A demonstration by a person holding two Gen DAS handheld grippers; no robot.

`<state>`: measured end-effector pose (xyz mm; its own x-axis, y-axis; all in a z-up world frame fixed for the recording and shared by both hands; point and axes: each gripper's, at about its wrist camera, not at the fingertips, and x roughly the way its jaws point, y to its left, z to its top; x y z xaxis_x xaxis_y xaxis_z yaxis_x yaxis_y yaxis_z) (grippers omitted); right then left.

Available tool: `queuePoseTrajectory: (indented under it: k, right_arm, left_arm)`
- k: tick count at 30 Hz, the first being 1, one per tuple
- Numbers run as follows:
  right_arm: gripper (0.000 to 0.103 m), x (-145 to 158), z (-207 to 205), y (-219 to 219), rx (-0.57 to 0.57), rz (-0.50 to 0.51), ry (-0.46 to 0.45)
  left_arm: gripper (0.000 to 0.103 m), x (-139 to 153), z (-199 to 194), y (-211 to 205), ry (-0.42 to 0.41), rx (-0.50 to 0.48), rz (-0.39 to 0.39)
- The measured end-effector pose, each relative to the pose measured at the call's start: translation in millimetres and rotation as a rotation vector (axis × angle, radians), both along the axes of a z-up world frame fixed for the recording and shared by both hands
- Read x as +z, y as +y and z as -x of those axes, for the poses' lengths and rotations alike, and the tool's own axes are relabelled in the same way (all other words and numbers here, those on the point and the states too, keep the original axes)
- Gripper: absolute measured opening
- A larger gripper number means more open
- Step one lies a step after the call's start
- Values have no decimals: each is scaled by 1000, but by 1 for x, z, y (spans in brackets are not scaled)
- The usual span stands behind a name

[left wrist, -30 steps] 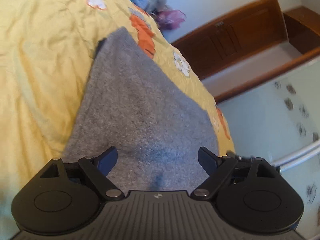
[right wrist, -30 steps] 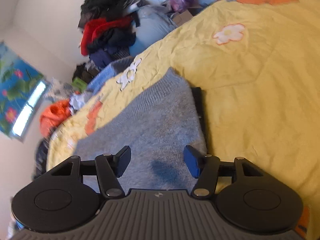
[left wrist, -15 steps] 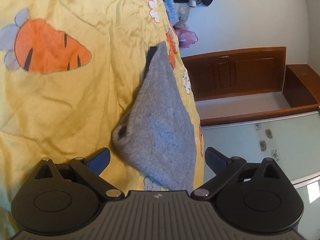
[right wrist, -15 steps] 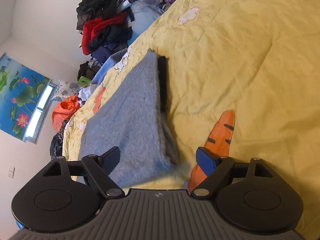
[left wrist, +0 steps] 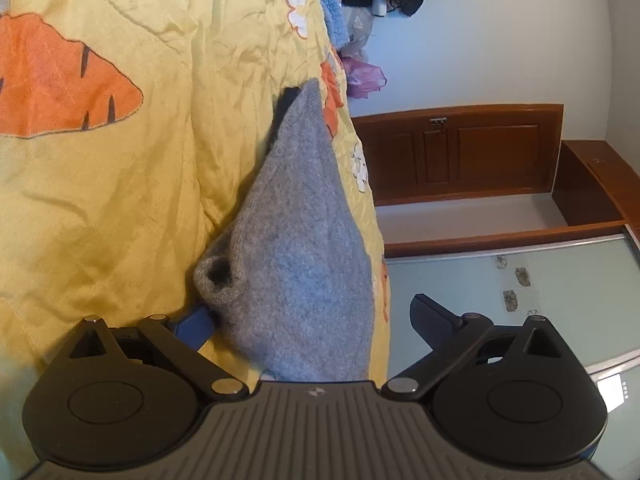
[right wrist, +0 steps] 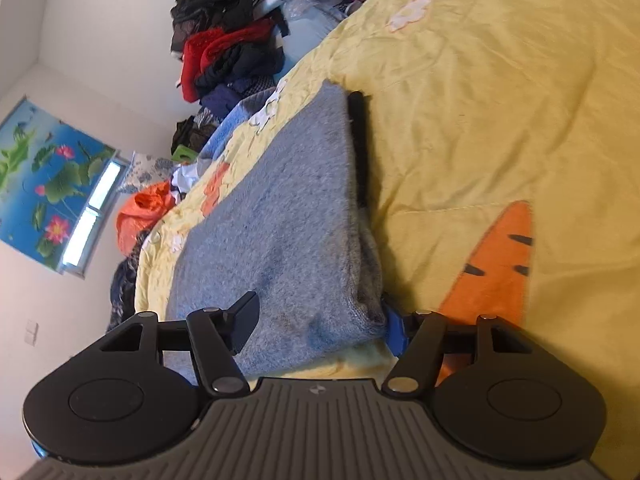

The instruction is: Fold small clothes

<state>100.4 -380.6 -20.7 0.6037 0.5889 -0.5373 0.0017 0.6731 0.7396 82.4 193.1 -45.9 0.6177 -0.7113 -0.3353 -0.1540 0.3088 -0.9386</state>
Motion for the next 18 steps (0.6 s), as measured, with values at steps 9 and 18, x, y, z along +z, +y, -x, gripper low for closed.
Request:
queuePoseTrajectory:
  k: [9, 18]
  right_arm:
    - [31, -4, -2, 11, -47, 56, 20]
    - [13, -12, -2, 20, -97, 51, 25]
  left_arm:
    - [99, 23, -10, -22, 30, -25, -293]
    - [6, 1, -22, -24, 137, -27, -302]
